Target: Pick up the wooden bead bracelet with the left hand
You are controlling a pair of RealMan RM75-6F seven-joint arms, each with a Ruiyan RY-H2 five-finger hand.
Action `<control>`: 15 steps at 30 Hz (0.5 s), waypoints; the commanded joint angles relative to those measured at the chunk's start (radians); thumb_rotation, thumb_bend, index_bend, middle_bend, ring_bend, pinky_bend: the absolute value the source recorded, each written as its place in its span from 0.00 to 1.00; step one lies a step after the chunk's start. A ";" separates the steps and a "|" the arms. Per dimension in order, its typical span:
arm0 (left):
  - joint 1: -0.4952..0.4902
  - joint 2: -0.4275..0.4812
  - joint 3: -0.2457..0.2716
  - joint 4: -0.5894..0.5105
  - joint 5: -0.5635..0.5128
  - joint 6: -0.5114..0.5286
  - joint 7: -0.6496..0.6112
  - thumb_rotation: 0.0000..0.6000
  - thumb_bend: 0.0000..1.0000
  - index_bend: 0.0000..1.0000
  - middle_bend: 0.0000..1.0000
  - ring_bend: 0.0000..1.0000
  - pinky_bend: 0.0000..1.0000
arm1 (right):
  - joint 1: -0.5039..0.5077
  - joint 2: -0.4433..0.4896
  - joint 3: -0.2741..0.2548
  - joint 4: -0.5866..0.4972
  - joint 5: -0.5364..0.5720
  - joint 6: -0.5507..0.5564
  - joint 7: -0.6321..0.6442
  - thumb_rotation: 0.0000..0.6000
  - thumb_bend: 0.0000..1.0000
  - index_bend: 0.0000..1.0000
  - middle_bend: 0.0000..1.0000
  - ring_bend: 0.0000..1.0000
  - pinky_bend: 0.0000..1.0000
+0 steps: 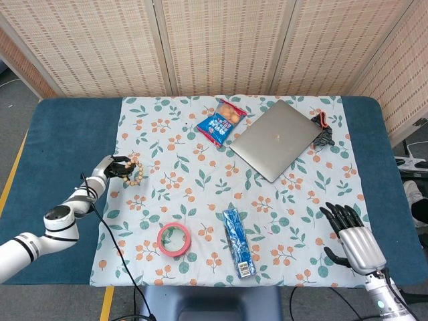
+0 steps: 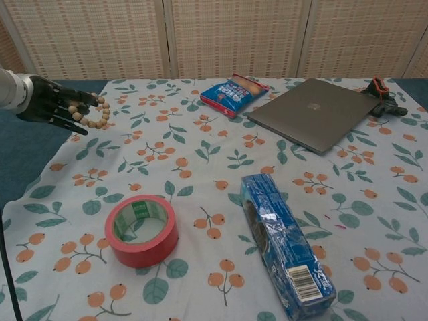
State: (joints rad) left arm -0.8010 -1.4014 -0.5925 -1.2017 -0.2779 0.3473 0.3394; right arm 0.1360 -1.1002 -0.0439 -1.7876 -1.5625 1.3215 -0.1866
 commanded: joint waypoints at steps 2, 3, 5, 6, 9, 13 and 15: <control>-0.001 -0.023 -0.016 0.073 0.012 0.011 -0.198 1.00 0.60 0.57 0.75 0.60 0.41 | 0.002 -0.001 -0.001 0.000 0.000 -0.003 -0.001 1.00 0.23 0.00 0.00 0.00 0.00; 0.000 -0.030 -0.019 0.082 0.024 0.016 -0.221 1.00 0.60 0.56 0.74 0.59 0.40 | 0.001 -0.001 -0.001 -0.001 0.000 -0.002 -0.001 1.00 0.23 0.00 0.00 0.00 0.00; 0.004 -0.036 -0.024 0.100 0.046 0.008 -0.270 1.00 0.61 0.52 0.73 0.58 0.39 | 0.001 -0.001 0.000 -0.001 0.001 -0.001 -0.002 1.00 0.23 0.00 0.00 0.00 0.00; 0.004 -0.036 -0.021 0.107 0.059 -0.002 -0.292 1.00 0.61 0.50 0.73 0.57 0.39 | 0.001 -0.002 -0.001 -0.001 0.002 -0.003 -0.003 1.00 0.23 0.00 0.00 0.00 0.00; 0.007 -0.031 -0.009 0.119 0.083 -0.033 -0.336 1.00 0.62 0.46 0.72 0.56 0.38 | 0.004 -0.005 -0.001 0.002 0.005 -0.009 -0.007 1.00 0.23 0.00 0.00 0.00 0.00; 0.020 -0.011 0.003 0.119 0.121 -0.104 -0.414 1.00 0.62 0.45 0.72 0.56 0.37 | 0.008 -0.010 0.000 0.004 0.012 -0.019 -0.014 1.00 0.23 0.00 0.00 0.00 0.00; 0.037 -0.001 -0.001 0.111 0.146 -0.150 -0.459 1.00 0.62 0.45 0.72 0.55 0.36 | 0.008 -0.011 0.000 0.004 0.013 -0.019 -0.016 1.00 0.23 0.00 0.00 0.00 0.00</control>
State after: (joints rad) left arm -0.7799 -1.4147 -0.5950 -1.0875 -0.1588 0.2371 -0.0805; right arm 0.1439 -1.1114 -0.0438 -1.7840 -1.5500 1.3030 -0.2023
